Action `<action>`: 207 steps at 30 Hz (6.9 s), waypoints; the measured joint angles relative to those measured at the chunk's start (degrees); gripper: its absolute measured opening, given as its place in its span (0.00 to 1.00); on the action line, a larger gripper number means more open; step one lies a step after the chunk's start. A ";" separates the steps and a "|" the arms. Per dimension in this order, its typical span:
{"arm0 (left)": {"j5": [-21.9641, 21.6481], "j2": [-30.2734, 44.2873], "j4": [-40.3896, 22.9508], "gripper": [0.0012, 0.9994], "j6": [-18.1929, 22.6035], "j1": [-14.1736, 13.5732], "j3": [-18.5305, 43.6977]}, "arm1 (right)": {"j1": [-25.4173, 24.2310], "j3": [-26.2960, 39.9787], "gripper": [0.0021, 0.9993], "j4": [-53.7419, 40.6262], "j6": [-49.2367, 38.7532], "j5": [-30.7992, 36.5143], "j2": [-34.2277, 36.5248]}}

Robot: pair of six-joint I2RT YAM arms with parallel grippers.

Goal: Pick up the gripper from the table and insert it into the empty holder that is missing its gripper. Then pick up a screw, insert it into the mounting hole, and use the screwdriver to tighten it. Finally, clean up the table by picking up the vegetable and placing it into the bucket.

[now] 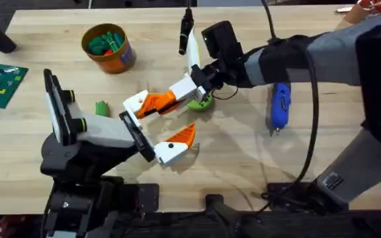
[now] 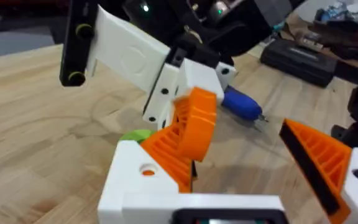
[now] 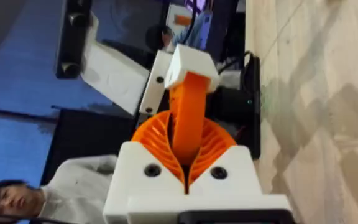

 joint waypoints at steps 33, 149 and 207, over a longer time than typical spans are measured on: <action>-2.98 -0.13 -0.54 0.98 0.29 1.90 0.33 | 2.83 2.16 0.02 -0.68 9.25 15.69 -5.02; 9.05 0.21 -1.80 0.98 12.87 -0.66 0.52 | -16.26 -28.75 0.99 19.02 5.67 17.64 -25.50; 6.06 0.26 -1.45 0.98 9.39 -0.60 0.48 | -0.98 -30.84 0.01 61.50 46.91 28.49 -11.47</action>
